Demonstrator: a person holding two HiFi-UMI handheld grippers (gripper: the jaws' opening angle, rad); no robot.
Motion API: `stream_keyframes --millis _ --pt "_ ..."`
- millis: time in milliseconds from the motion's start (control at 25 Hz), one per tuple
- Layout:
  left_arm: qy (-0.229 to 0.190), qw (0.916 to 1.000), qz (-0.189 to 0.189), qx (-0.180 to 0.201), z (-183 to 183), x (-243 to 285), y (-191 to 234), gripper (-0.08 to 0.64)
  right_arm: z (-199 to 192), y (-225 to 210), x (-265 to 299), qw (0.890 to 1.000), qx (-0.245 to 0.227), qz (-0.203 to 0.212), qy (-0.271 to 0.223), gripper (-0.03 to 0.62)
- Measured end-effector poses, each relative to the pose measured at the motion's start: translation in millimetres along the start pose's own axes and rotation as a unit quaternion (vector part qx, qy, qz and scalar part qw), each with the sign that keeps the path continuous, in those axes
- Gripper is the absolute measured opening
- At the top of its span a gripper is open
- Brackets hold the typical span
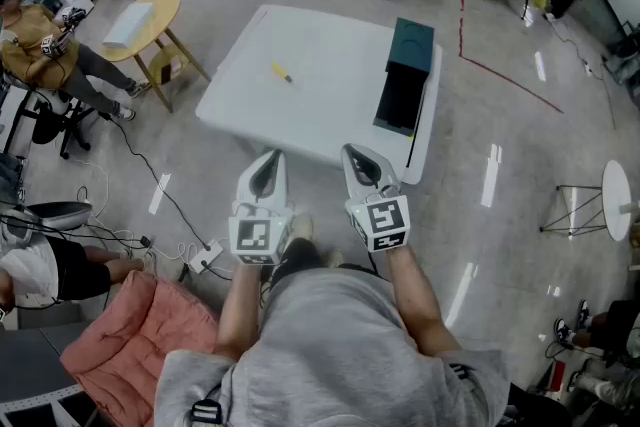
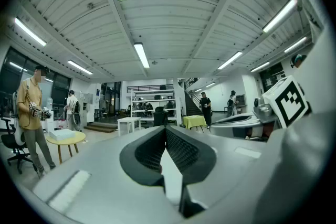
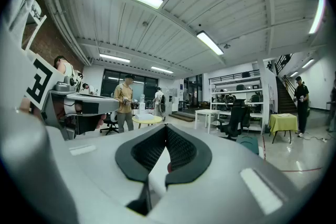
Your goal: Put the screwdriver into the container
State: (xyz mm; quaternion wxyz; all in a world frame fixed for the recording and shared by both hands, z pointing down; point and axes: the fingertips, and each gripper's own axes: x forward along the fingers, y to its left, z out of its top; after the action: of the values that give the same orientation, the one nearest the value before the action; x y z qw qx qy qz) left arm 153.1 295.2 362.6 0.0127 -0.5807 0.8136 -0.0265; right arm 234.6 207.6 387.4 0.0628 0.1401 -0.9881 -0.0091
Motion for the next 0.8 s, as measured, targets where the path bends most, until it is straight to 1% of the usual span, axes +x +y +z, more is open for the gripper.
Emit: stream_keyframes --millis 240,440,600,800 --pt "0.002 1.0000 0.003 -0.007 -0.7 10.7 -0.4 0.011 0.8 -5.6 9.3 1.000 -0.005 0.010 -0.001 0.003" --pt "0.006 0.9999 0.007 -0.008 -7.6 28.9 11.1 0.011 -4.3 -9.8 33.5 1.000 -0.005 0.019 0.006 0.003" --pt "0.006 0.9999 0.010 -0.007 -11.7 49.6 29.8 0.011 -8.9 -13.2 64.7 0.999 -0.006 0.031 0.014 0.003" --pt "0.014 0.9995 0.023 -0.015 -24.1 82.0 70.4 0.011 -10.4 -20.0 116.9 0.999 -0.005 0.040 0.020 0.003"
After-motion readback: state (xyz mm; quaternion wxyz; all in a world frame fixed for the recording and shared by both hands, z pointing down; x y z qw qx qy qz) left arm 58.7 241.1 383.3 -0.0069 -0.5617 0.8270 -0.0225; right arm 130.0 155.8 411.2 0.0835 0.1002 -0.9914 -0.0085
